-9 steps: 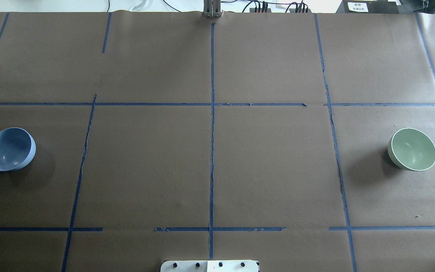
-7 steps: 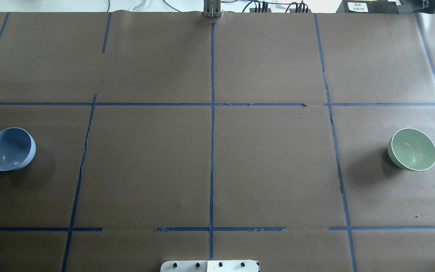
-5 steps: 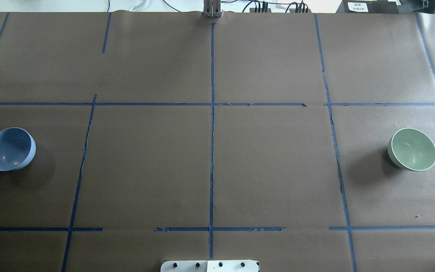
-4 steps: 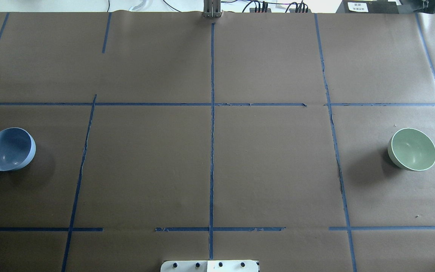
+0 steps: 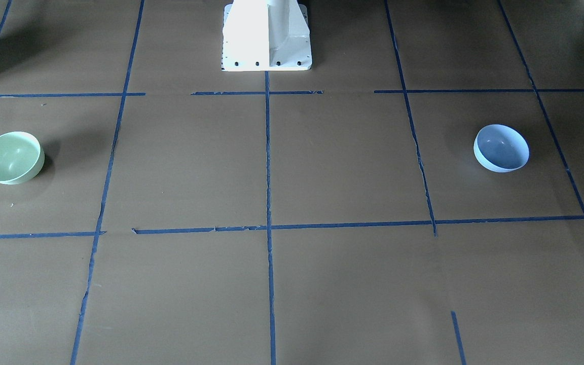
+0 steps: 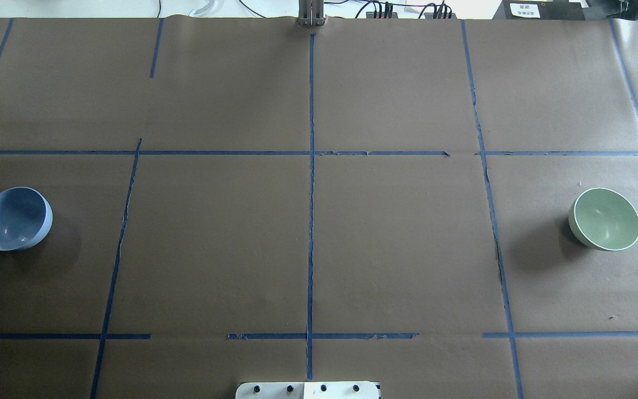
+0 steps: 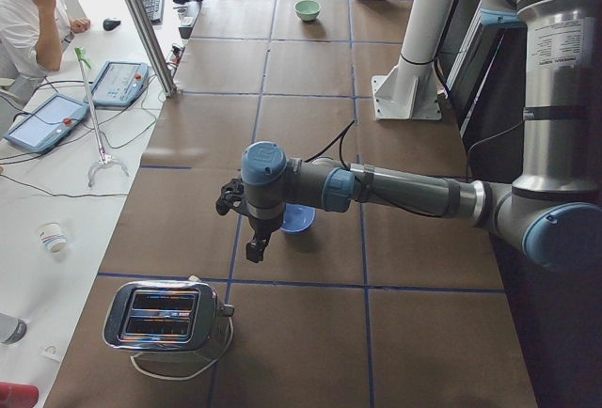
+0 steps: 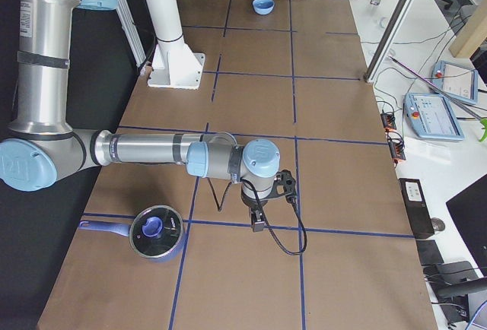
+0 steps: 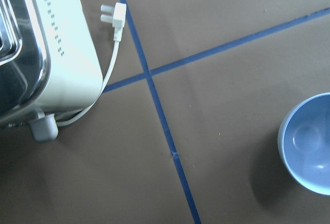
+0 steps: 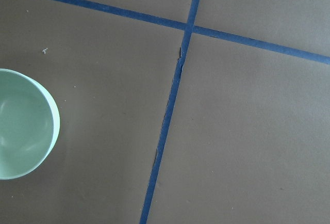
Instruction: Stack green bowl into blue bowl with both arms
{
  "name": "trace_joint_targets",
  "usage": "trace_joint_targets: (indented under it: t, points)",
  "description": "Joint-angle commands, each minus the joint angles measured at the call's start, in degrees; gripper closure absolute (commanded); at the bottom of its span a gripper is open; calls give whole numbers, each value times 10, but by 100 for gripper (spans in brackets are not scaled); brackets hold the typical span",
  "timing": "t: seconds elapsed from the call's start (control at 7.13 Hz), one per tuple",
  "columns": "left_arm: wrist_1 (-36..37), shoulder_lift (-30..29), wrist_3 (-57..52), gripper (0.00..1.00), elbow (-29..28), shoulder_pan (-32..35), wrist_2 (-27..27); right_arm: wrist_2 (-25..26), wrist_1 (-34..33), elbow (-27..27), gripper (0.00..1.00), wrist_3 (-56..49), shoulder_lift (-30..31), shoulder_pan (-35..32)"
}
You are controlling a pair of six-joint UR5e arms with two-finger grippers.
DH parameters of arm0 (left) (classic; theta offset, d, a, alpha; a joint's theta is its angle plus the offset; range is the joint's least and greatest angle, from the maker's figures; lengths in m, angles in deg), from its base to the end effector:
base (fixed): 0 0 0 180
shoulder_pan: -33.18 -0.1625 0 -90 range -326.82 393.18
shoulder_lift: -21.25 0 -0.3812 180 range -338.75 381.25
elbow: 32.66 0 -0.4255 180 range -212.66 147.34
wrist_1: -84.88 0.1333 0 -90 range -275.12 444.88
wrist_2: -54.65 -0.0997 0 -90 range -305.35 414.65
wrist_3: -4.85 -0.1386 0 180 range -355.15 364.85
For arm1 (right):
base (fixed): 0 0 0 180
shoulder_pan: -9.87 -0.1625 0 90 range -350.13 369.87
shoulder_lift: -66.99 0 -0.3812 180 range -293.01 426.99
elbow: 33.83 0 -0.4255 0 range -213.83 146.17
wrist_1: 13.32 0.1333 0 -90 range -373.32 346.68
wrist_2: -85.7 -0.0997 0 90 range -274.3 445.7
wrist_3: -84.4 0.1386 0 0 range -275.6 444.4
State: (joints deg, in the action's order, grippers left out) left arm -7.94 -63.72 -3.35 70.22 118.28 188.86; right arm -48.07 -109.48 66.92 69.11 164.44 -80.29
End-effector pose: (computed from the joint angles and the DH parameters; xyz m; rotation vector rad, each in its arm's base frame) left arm 0.0066 -0.5057 0.5633 0.1997 0.7666 0.2884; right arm 0.0387 -0.4698 0.6209 0.0558 -0.7650 -0.2320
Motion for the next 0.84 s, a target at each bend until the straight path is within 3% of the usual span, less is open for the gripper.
trace_joint_targets:
  t: [0.0,0.28,0.7]
  points:
    - [-73,7,205,0,-1,-98,4,-1,0,1,0,5,-2,20]
    - [-207,28,383,0,-21,-180,-19,-5,0,0,0,6,-2,23]
    - [-346,28,480,0,-108,-247,-73,-4,0,-1,0,6,-3,24]
